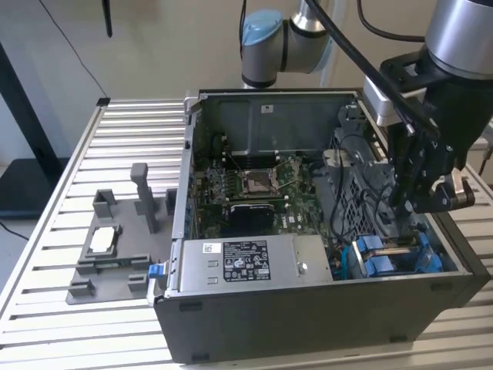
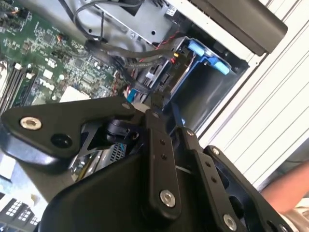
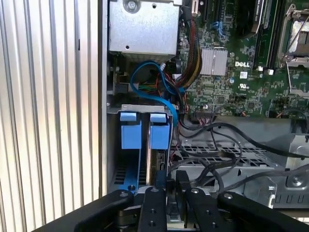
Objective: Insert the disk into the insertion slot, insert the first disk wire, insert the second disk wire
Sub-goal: 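Insert the second disk wire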
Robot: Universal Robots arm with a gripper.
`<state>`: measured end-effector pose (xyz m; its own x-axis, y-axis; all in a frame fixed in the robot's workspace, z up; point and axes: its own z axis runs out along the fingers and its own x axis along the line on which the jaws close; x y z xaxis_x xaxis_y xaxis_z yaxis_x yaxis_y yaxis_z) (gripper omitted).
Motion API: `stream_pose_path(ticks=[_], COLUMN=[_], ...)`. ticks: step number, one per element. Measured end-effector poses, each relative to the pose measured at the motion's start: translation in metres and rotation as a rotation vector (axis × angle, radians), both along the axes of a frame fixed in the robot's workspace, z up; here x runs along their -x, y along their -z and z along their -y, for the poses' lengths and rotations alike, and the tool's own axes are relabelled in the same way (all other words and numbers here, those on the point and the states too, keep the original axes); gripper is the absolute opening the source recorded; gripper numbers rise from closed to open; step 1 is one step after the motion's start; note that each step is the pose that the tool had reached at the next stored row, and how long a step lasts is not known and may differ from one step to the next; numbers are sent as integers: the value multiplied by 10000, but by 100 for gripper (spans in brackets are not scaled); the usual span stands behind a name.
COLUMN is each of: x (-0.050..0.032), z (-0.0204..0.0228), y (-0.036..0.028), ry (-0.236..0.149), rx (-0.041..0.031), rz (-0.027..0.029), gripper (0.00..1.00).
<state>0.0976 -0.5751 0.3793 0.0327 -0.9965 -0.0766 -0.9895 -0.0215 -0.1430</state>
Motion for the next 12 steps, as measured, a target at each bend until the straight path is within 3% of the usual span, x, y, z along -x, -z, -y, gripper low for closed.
stream_pose_path(ticks=[3, 4, 8, 9, 12], x=[0, 1, -1, -11, -74], z=[0, 2, 2, 2, 2], y=[19, 20, 20, 22, 23], ry=[-2, -1, 0, 0, -1], rx=[-2, -1, 1, 17, 62], rz=[7, 7, -11, -93, -539], gripper=[22, 16, 16, 16, 16])
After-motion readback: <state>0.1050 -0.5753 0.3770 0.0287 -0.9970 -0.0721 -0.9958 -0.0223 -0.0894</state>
